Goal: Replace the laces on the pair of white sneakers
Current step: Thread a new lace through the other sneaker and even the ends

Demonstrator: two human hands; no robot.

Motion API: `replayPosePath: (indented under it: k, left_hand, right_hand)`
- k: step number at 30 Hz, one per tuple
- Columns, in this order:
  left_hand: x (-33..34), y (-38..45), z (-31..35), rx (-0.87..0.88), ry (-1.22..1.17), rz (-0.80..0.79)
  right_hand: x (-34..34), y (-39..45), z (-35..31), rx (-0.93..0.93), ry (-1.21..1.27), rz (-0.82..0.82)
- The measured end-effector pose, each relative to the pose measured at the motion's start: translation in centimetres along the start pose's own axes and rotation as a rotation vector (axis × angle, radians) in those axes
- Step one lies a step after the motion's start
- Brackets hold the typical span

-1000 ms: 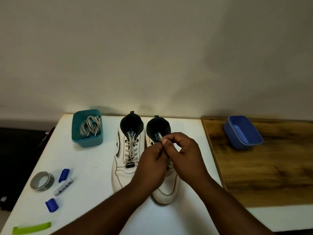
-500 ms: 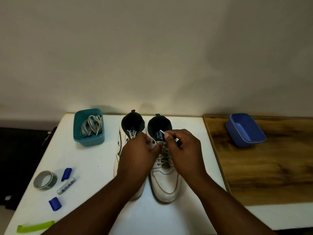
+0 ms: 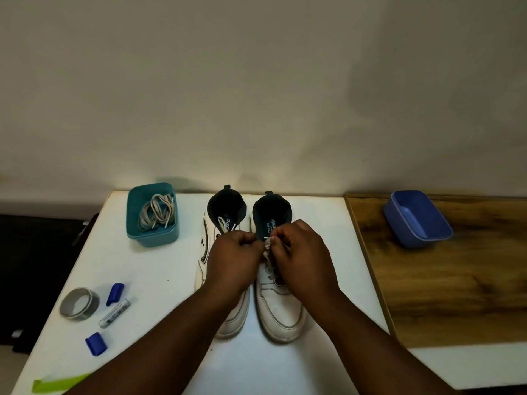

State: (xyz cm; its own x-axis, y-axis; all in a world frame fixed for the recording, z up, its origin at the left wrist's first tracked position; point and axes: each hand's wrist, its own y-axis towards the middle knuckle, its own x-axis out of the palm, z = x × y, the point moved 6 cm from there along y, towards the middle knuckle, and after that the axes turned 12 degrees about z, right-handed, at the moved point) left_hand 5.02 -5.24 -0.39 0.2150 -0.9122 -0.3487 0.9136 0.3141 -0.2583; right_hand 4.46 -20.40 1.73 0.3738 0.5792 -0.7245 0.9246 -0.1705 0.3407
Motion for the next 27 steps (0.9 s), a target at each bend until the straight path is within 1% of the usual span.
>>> replayPosePath:
  k: [3,5,9,13,16,17,20,21,23,24,25,26,27]
  left_hand:
    - [0.1,0.1,-0.4,-0.101,-0.118,-0.060]
    - [0.1,0.1,-0.3,-0.125,-0.158,-0.078]
    - [0.2,0.0,-0.1,-0.095,-0.186,-0.085]
    - [0.1,0.0,0.3,-0.001,-0.090,-0.101]
    - [-0.1,0.5,0.1,-0.025,-0.075,-0.130]
    - [-0.2,0.8,0.1,0.016,-0.030,-0.123]
    - [-0.5,1.1,0.5,0.240,0.208,-0.064]
    - [-0.5,0.9,0.8,0.293,0.257,-0.041]
    - [-0.9,0.4,1.5,0.372,0.298,0.014]
    - [-1.2,0.2,2.1,0.395,0.290,0.054]
    - [-1.7,0.0,2.7,0.394,0.227,0.098]
    - [-2.2,0.0,3.0,0.344,0.079,0.134]
    - [-2.6,0.3,3.0,0.222,-0.153,0.143]
  right_hand:
    - [0.1,0.0,0.0,-0.014,0.007,-0.007]
    - [0.3,-0.1,-0.2,-0.040,-0.002,-0.028]
    - [0.5,-0.4,-0.5,-0.077,-0.043,-0.034]
    - [0.6,-0.3,-0.2,-0.060,-0.031,-0.009]
    - [0.7,-0.1,0.0,-0.064,0.016,-0.016]
    - [0.7,-0.1,0.0,-0.073,0.039,-0.034]
    - [0.6,-0.2,0.1,-0.102,0.070,-0.107]
    - [0.4,-0.1,0.3,-0.094,0.072,-0.109]
    - [-0.4,0.2,0.9,-0.070,0.069,-0.064]
    - [-0.8,0.4,1.2,-0.058,0.063,-0.038]
    - [-1.2,0.6,1.3,-0.048,0.061,-0.021]
    - [-1.5,0.7,1.4,-0.038,0.059,-0.009]
    - [-1.7,0.7,1.5,-0.029,0.054,0.011]
